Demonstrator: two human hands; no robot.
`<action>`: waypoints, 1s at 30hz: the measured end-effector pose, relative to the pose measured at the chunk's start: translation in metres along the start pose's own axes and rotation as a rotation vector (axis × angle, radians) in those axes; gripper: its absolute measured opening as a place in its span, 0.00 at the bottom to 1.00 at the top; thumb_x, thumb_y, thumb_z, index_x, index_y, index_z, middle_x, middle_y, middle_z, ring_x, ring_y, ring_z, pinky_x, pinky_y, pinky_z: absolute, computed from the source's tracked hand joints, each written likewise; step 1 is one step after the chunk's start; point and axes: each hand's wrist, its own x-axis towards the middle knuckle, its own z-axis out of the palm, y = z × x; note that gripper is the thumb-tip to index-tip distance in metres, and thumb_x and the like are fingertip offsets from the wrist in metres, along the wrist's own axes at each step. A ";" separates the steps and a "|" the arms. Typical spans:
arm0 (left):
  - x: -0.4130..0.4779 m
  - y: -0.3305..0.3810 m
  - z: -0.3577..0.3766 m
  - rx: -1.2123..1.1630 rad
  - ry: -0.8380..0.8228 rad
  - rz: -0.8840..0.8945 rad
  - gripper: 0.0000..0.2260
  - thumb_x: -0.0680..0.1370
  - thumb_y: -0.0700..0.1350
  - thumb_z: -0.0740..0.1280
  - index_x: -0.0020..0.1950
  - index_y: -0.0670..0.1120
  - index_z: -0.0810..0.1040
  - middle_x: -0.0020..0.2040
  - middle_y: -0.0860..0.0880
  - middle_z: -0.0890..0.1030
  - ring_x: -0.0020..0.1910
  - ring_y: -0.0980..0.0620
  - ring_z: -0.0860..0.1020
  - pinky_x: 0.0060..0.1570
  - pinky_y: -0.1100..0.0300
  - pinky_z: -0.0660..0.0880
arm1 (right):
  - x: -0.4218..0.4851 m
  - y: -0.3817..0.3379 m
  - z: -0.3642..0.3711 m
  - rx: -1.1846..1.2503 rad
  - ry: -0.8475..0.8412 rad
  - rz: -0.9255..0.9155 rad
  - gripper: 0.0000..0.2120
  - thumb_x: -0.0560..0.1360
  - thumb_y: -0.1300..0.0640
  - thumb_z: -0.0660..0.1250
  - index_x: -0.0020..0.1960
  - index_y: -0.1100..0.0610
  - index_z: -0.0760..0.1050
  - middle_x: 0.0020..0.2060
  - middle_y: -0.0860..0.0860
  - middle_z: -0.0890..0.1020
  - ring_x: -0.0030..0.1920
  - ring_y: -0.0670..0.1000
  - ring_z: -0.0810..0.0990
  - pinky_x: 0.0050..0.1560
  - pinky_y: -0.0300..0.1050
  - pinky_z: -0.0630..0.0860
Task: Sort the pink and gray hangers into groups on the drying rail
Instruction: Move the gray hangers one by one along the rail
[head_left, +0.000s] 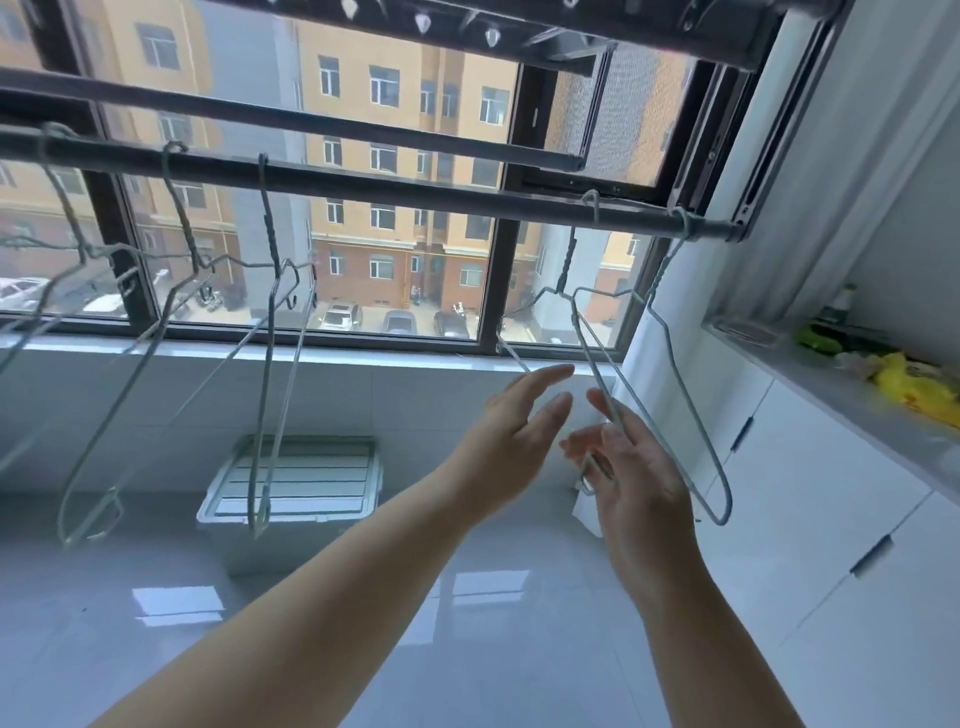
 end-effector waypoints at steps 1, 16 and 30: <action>-0.001 -0.002 -0.003 0.002 0.014 -0.002 0.16 0.80 0.46 0.56 0.68 0.49 0.67 0.67 0.48 0.71 0.68 0.52 0.66 0.69 0.57 0.61 | 0.005 0.000 0.001 0.006 0.008 -0.017 0.14 0.74 0.50 0.57 0.57 0.44 0.74 0.34 0.47 0.82 0.41 0.46 0.78 0.51 0.48 0.68; -0.054 -0.084 -0.032 0.065 0.171 -0.283 0.19 0.78 0.43 0.59 0.69 0.48 0.63 0.64 0.49 0.72 0.64 0.53 0.68 0.66 0.58 0.62 | 0.065 0.018 0.037 0.011 0.233 0.146 0.11 0.76 0.60 0.58 0.40 0.53 0.78 0.18 0.44 0.70 0.22 0.41 0.68 0.32 0.35 0.67; -0.144 -0.189 -0.079 0.249 0.100 -0.689 0.28 0.78 0.46 0.59 0.75 0.49 0.49 0.72 0.43 0.61 0.71 0.45 0.61 0.70 0.50 0.58 | -0.035 0.075 0.004 0.024 0.105 0.502 0.17 0.79 0.56 0.54 0.48 0.62 0.80 0.19 0.47 0.69 0.27 0.48 0.73 0.34 0.38 0.78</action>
